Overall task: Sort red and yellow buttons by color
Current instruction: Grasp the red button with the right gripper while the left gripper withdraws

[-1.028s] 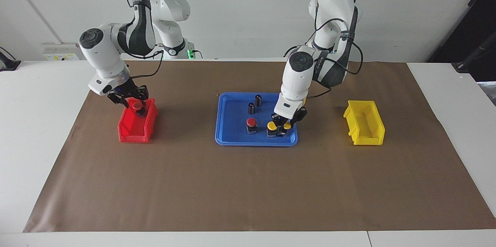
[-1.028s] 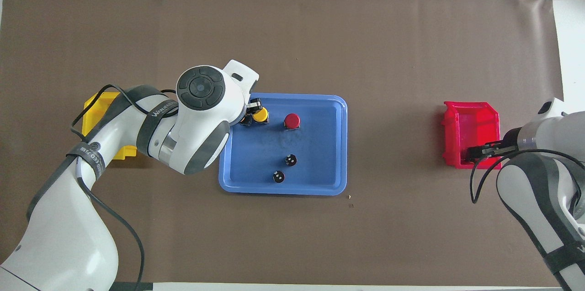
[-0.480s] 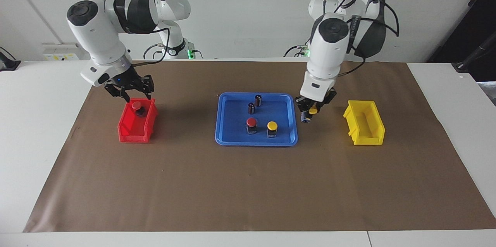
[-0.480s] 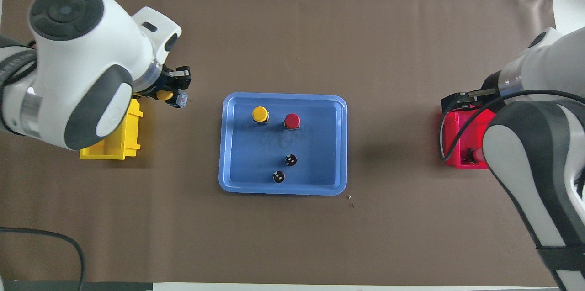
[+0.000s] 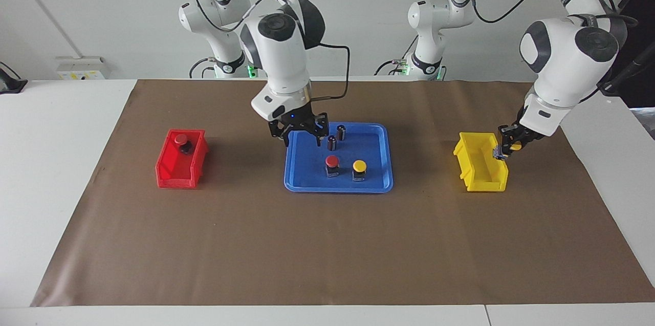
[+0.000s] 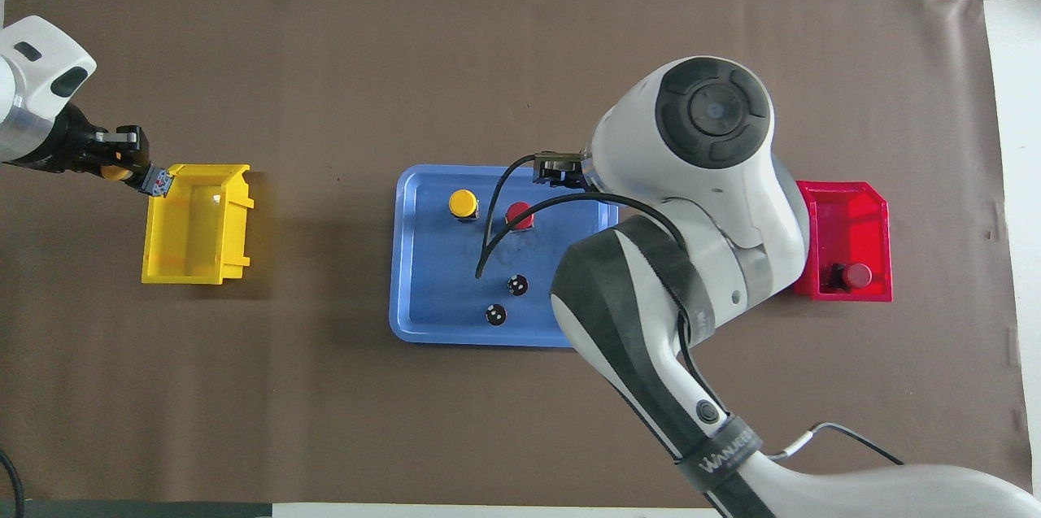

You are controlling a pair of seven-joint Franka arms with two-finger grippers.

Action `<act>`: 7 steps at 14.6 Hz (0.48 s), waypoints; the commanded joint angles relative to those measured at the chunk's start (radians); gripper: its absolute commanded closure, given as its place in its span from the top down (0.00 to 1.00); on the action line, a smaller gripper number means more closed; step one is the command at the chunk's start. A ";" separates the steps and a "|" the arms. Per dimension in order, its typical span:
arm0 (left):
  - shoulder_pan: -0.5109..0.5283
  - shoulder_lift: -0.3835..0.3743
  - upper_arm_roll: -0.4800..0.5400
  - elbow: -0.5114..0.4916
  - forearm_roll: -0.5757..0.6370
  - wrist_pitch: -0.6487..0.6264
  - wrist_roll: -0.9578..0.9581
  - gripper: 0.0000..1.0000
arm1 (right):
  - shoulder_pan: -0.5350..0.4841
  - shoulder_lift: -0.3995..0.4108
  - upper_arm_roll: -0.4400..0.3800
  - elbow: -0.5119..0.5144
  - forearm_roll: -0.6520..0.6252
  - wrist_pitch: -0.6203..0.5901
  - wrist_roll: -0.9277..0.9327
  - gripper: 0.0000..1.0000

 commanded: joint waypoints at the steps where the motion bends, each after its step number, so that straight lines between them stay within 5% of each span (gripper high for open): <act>1: 0.043 -0.135 -0.015 -0.248 0.014 0.150 0.021 0.01 | 0.028 0.045 -0.005 0.009 -0.016 0.041 0.060 0.89; 7: 0.028 -0.152 -0.017 -0.357 0.014 0.203 -0.002 0.01 | 0.085 0.108 -0.007 -0.034 -0.083 0.132 0.079 0.88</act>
